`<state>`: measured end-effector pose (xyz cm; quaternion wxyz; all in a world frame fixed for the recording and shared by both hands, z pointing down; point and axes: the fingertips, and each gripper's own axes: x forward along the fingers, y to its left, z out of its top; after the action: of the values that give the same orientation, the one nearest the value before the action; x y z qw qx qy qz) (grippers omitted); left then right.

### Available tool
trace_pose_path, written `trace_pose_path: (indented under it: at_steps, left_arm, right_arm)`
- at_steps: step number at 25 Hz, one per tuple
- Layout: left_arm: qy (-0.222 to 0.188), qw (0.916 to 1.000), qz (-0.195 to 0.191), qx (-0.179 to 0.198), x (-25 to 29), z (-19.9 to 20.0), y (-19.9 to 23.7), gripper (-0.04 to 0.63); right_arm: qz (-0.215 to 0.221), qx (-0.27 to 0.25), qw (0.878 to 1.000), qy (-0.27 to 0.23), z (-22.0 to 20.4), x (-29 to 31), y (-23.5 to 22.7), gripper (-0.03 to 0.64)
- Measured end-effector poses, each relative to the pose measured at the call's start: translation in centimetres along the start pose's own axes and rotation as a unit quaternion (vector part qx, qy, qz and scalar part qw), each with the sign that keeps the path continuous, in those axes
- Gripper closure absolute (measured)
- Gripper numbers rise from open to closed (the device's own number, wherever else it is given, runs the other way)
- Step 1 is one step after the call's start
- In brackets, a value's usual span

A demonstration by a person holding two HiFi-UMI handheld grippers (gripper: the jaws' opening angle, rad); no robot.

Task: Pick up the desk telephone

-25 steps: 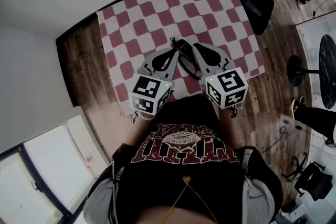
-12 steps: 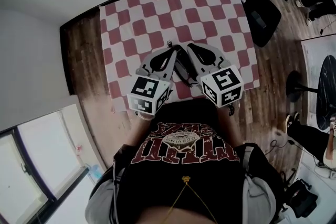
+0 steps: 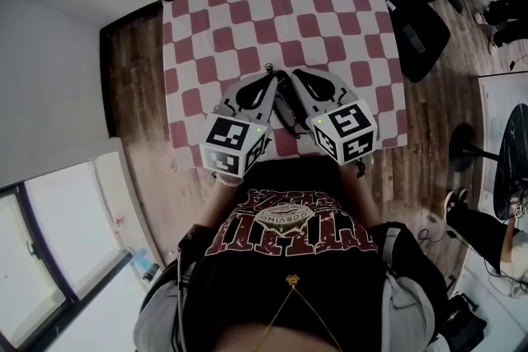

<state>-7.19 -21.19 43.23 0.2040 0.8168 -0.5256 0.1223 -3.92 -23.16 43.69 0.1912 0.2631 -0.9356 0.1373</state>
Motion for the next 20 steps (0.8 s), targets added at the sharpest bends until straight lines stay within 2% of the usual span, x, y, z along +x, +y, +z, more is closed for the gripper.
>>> trace_pose_path:
  at_steps: [13, 20]
  left_arm:
    - [0.007, 0.9999, 0.009, 0.0, 0.1, -0.2, 0.8, 0.595]
    - [0.009, 0.9999, 0.005, -0.002, 0.5, -0.4, 0.7, 0.595]
  right_arm:
    - [0.008, 0.006, 0.999, 0.054, -4.1, 2.1, -0.4, 0.597]
    - [0.002, -0.005, 0.994, 0.106, -8.0, 3.5, -0.8, 0.597]
